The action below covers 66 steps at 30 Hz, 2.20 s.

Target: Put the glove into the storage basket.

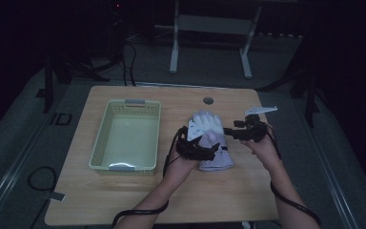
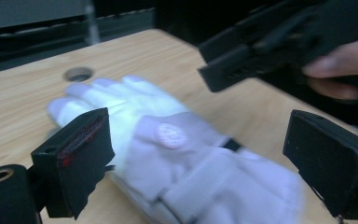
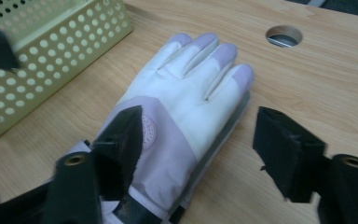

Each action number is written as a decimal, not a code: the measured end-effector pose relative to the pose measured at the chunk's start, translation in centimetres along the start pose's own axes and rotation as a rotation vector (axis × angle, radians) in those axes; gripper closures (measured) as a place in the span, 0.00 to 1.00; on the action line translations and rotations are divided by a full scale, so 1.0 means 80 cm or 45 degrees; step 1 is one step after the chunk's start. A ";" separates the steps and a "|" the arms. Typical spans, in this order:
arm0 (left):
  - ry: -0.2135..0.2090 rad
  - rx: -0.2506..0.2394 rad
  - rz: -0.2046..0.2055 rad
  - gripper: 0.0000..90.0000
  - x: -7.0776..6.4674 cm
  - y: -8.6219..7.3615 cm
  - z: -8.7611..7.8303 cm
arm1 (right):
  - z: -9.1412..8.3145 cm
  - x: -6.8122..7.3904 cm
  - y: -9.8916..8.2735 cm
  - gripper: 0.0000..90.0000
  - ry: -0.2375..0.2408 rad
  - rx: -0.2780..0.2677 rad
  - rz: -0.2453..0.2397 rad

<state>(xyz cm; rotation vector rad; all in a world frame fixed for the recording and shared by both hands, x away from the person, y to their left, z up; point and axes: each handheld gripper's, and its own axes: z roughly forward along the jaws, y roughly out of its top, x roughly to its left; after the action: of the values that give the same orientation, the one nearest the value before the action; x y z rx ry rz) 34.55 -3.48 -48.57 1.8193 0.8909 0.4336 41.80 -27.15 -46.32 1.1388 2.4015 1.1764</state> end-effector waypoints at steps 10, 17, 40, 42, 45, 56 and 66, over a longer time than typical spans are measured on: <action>0.091 0.287 -0.097 0.24 0.018 -0.033 0.052 | 0.035 -0.004 -0.027 0.51 0.044 0.106 0.029; 0.082 0.316 -0.226 0.23 0.034 -0.056 0.052 | 0.055 -0.009 -0.045 0.48 0.095 0.195 0.092; -0.219 0.427 -0.428 0.43 0.069 -0.064 0.083 | 0.083 -0.023 -0.061 0.72 0.247 0.297 0.202; -0.232 0.408 -0.388 0.56 0.066 -0.061 0.082 | 0.081 -0.018 -0.061 0.80 0.236 0.280 0.179; -0.214 0.419 -0.324 0.70 0.059 -0.054 0.079 | 0.076 -0.013 -0.063 0.85 0.209 0.249 0.163; -0.249 0.433 -0.302 0.81 0.060 -0.032 0.061 | 0.055 0.005 -0.052 0.89 0.160 0.199 0.160; -0.242 0.405 -0.223 0.82 0.058 0.002 0.027 | 0.025 0.030 -0.023 0.89 0.146 0.118 0.112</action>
<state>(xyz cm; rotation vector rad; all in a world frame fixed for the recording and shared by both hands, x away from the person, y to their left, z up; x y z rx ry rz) 39.10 -1.44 -49.82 2.0081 1.0182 0.0057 40.20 -24.95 -48.75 1.2490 2.5390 1.1993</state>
